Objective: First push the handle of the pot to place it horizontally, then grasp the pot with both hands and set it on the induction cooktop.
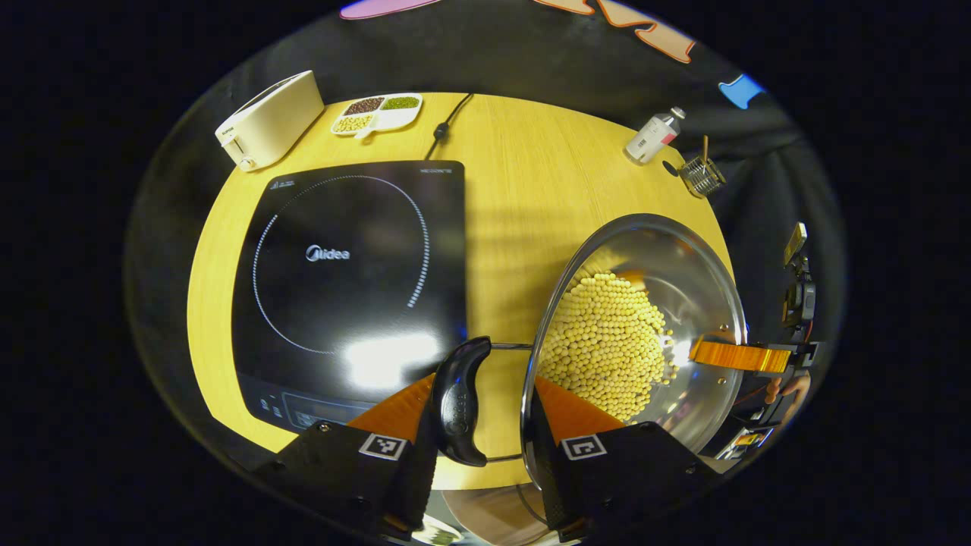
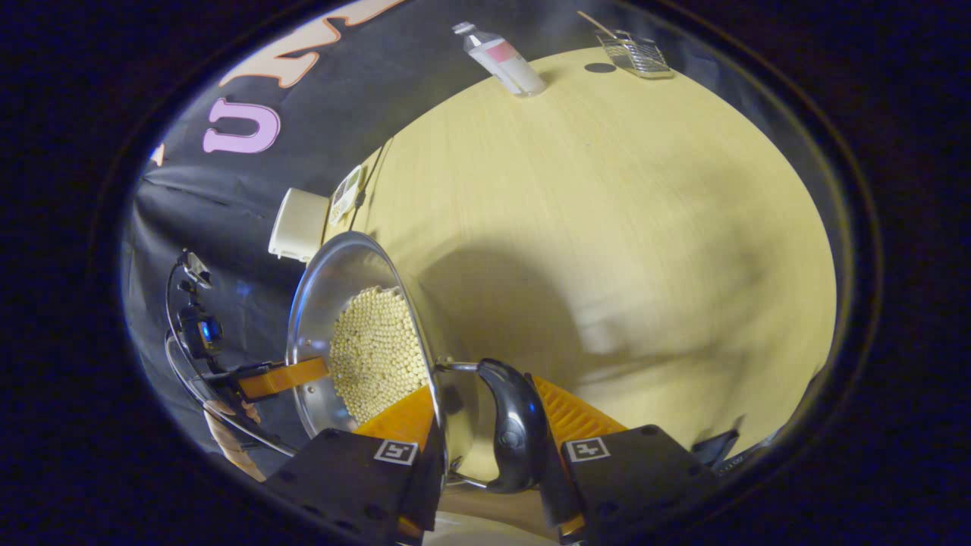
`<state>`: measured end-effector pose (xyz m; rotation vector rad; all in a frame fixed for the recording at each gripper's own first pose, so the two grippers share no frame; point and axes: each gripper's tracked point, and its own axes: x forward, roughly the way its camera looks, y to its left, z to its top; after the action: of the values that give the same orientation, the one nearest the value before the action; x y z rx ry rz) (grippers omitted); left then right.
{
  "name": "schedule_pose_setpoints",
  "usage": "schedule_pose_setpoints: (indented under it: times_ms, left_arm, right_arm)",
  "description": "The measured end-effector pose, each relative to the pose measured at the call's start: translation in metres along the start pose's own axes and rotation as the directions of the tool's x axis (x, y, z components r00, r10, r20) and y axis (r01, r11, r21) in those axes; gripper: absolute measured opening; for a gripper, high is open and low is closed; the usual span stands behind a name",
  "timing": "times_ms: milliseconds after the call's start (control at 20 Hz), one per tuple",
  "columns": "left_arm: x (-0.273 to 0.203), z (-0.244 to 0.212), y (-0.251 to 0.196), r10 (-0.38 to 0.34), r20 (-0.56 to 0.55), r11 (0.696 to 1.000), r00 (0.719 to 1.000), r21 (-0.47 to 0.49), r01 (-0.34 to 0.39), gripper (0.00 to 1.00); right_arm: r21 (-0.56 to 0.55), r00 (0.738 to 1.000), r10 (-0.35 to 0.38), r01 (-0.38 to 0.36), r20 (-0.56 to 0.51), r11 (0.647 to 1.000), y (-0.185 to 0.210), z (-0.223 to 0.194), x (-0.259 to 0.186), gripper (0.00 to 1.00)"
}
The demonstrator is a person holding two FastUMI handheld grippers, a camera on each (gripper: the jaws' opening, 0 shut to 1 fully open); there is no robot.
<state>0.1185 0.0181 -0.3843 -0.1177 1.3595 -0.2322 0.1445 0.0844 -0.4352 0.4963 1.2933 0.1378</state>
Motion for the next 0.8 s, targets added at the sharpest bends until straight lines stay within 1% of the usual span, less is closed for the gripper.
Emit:
schedule_pose_setpoints:
  times_ms: [50,100,150,200,250,300,400,500,550,650,700,800]
  left_arm:
    - [-0.003,0.003,0.012,-0.003,0.0,1.0,1.0,0.006,0.003,0.6]
    - [-0.007,0.007,0.025,-0.004,-0.002,1.0,1.0,0.013,0.004,0.63]
    - [-0.01,0.012,0.039,-0.002,0.004,1.0,1.0,0.024,0.001,0.6]
    - [-0.013,0.017,0.053,0.003,0.011,0.999,1.0,0.034,-0.003,0.62]
    - [-0.016,0.021,0.067,0.009,0.014,0.999,1.0,0.043,-0.01,0.6]
    - [-0.017,0.026,0.082,0.014,0.021,0.998,1.0,0.055,-0.016,0.6]
    - [-0.018,0.035,0.111,0.025,0.031,0.997,0.999,0.074,-0.027,0.61]
    - [-0.017,0.04,0.137,0.025,0.035,0.997,0.999,0.072,-0.028,0.6]
    - [-0.016,0.043,0.149,0.022,0.04,0.997,0.999,0.072,-0.025,0.6]
    - [-0.013,0.044,0.17,0.013,0.039,0.998,0.999,0.063,-0.016,0.59]
    - [-0.013,0.044,0.18,0.009,0.036,0.998,0.999,0.064,-0.011,0.6]
    - [-0.01,0.048,0.196,0.009,0.042,0.997,0.999,0.076,-0.012,0.6]
  right_arm:
    - [0.01,1.0,-0.006,0.006,0.01,1.0,0.011,-0.002,0.004,0.5]
    - [0.018,1.0,-0.008,0.008,0.018,1.0,0.024,-0.005,0.008,0.5]
    - [0.025,1.0,-0.004,0.003,0.028,1.0,0.037,-0.008,0.014,0.5]
    - [0.039,0.999,0.0,-0.001,0.036,0.999,0.051,-0.008,0.021,0.5]
    - [0.052,0.999,0.004,-0.006,0.038,0.999,0.064,-0.008,0.029,0.5]
    - [0.06,0.999,0.008,-0.011,0.045,0.998,0.076,-0.01,0.038,0.5]
    - [0.065,0.999,0.008,-0.011,0.049,0.998,0.1,-0.012,0.056,0.5]
    - [0.052,0.998,-0.001,-0.002,0.062,0.999,0.122,-0.012,0.071,0.49]
    - [0.043,0.997,0.002,-0.005,0.073,0.999,0.133,-0.012,0.077,0.55]
    - [0.044,0.995,0.016,-0.02,0.096,0.999,0.154,-0.01,0.088,0.55]
    - [0.049,0.995,0.016,-0.021,0.103,0.999,0.161,-0.009,0.093,0.48]
    - [0.052,0.994,0.008,-0.014,0.106,0.999,0.173,-0.011,0.105,0.48]
